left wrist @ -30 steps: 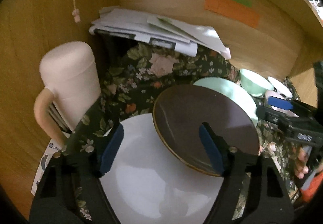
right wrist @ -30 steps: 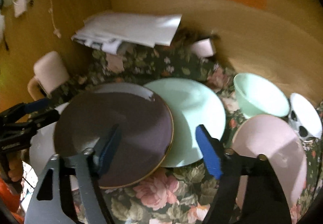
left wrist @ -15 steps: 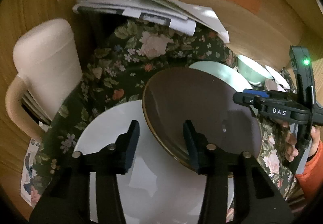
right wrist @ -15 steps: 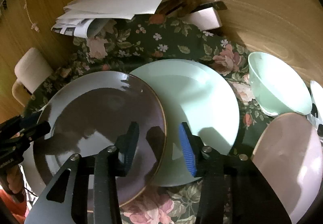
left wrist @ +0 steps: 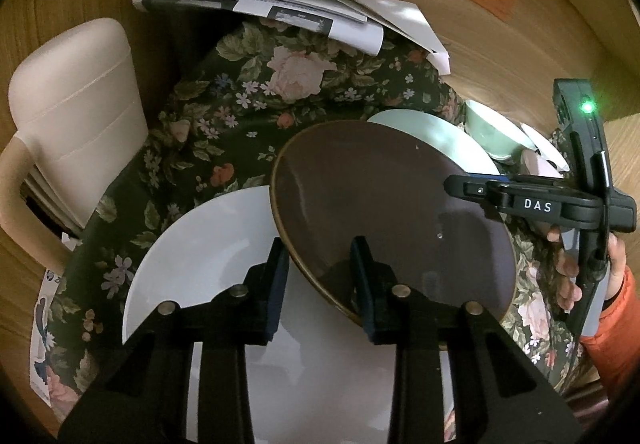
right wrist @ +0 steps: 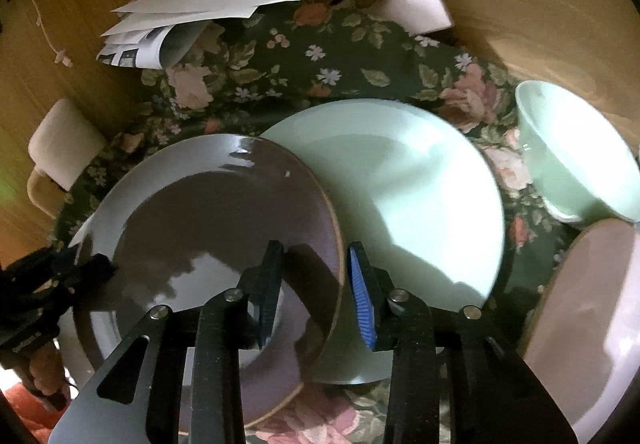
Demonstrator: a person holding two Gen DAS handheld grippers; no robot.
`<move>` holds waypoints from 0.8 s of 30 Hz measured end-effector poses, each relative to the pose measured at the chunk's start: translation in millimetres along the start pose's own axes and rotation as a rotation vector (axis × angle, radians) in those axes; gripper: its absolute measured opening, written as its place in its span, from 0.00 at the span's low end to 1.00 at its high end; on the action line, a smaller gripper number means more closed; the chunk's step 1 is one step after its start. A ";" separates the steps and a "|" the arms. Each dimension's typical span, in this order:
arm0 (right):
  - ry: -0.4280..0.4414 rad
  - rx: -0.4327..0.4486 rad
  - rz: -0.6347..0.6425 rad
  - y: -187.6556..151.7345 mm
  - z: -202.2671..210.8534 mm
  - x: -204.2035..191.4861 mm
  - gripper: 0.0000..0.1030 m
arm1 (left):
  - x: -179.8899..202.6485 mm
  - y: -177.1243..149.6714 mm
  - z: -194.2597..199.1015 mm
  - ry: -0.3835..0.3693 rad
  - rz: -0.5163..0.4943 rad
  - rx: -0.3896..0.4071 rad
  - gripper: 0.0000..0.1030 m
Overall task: Organize plates and bowls
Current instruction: 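Lift the dark brown plate off the white plate with the left gripper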
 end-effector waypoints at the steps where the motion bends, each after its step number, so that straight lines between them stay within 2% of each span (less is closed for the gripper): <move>1: -0.004 0.001 0.000 -0.2 -1.0 -1.5 0.30 | -0.1 -0.1 0.1 -0.005 0.004 -0.001 0.31; 4: -0.004 0.006 0.004 0.1 -2.4 -3.6 0.30 | 3.1 -0.7 -1.6 -0.020 0.005 -0.010 0.30; 16: -0.010 0.026 0.003 -5.1 6.3 -7.5 0.27 | 2.5 1.2 -2.5 0.018 0.028 -0.011 0.30; 24: -0.005 0.072 -0.009 -13.9 31.2 -5.4 0.27 | 7.8 0.2 5.3 0.026 0.031 0.011 0.30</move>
Point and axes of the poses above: each gripper's, at about its wrist camera, not at the fingertips, and z roughly against the way its jaws point, x to its right, y to its top, the point moved 7 cm from there along -z, roughly the way its jaws point
